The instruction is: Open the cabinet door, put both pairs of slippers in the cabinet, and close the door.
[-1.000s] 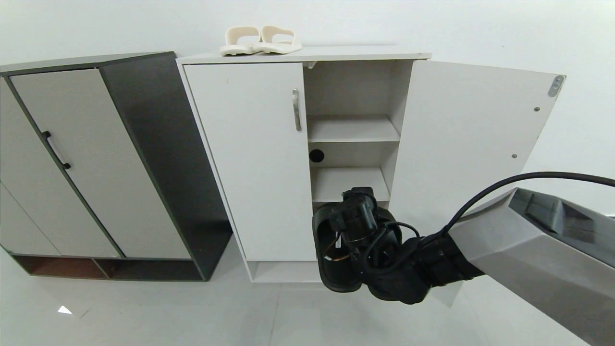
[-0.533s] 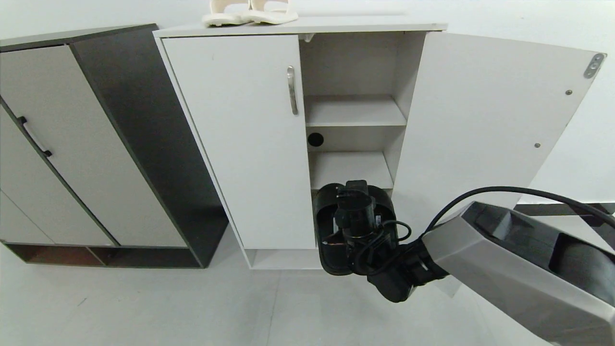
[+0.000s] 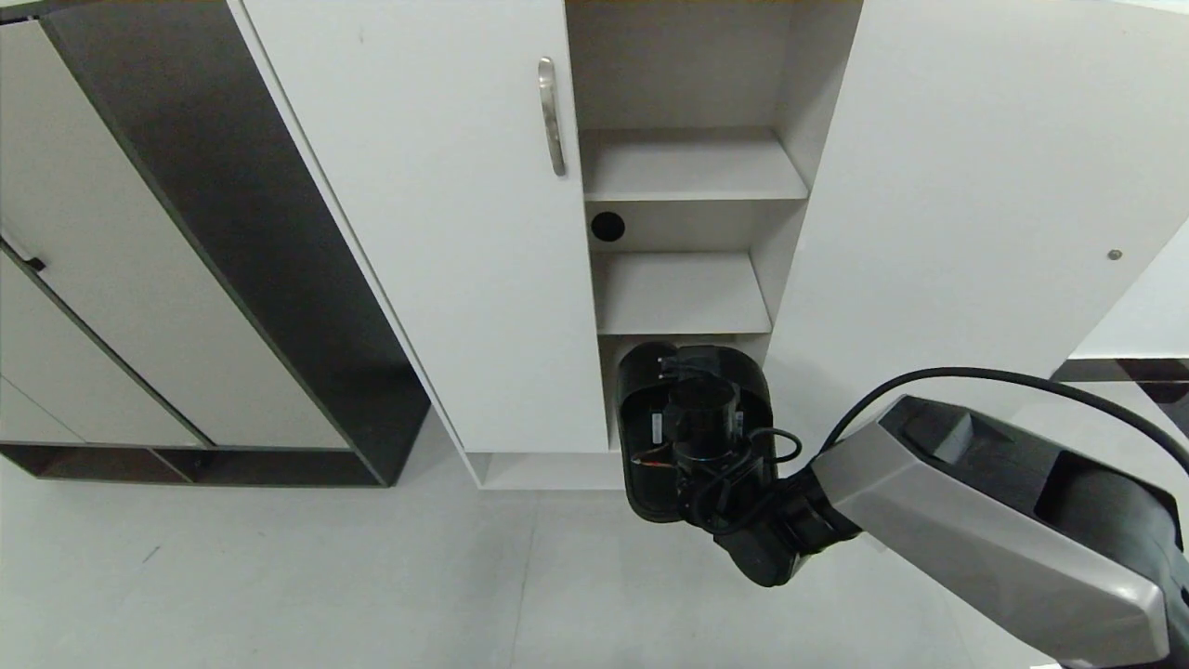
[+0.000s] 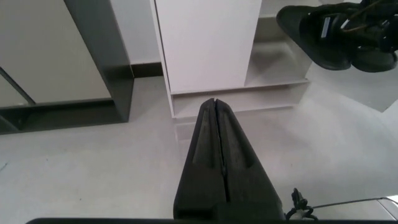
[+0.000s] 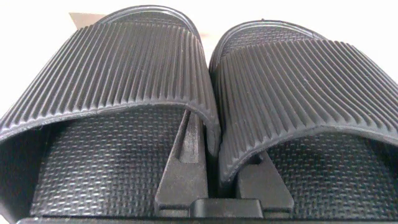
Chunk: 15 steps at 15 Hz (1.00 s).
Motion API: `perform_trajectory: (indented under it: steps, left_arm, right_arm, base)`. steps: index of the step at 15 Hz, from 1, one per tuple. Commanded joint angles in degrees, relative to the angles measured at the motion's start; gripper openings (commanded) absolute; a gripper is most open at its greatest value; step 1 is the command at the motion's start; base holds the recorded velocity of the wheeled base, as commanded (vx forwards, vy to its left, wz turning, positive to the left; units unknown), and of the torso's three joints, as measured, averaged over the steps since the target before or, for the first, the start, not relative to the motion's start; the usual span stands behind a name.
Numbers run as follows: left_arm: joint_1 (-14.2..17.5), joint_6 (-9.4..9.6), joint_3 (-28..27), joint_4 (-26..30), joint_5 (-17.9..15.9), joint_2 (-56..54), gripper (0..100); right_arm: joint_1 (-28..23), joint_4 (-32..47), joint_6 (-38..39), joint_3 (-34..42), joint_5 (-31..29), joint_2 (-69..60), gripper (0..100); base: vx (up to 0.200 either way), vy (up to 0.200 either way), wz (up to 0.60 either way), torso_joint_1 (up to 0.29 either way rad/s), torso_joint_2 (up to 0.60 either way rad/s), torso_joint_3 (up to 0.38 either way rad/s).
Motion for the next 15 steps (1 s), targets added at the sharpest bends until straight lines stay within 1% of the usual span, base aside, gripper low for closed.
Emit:
perform_trajectory:
  steps: [1, 5, 10, 15]
  left_arm:
    - [0.01, 0.08, 0.1, -0.04, 0.02, 0.1, 0]
    - [0.01, 0.08, 0.01, -0.04, 0.02, 0.1, 0]
    - [0.01, -0.01, 0.01, -0.04, 0.02, 0.1, 0]
    - [0.01, -0.18, 0.01, -0.04, 0.02, 0.1, 0]
  right_arm:
    - [0.07, -0.02, -0.27, 3.21, 0.5, -3.73, 0]
    - [0.33, 0.68, -0.45, 7.51, 0.5, -7.07, 0]
    - [0.42, -0.46, -0.53, 7.51, 0.15, -6.02, 0]
    - [0.42, -0.46, -0.53, 7.69, 0.07, -6.02, 0]
  base:
    - [0.0, 0.0, 0.0, 0.002, 0.0, -0.183]
    - [0.0, 0.0, 0.0, 0.001, 0.0, -0.026]
    - [0.0, 0.0, 0.0, 0.0, 0.0, 0.0]
    - [0.2, 0.0, 0.0, 0.0, 0.0, 0.0]
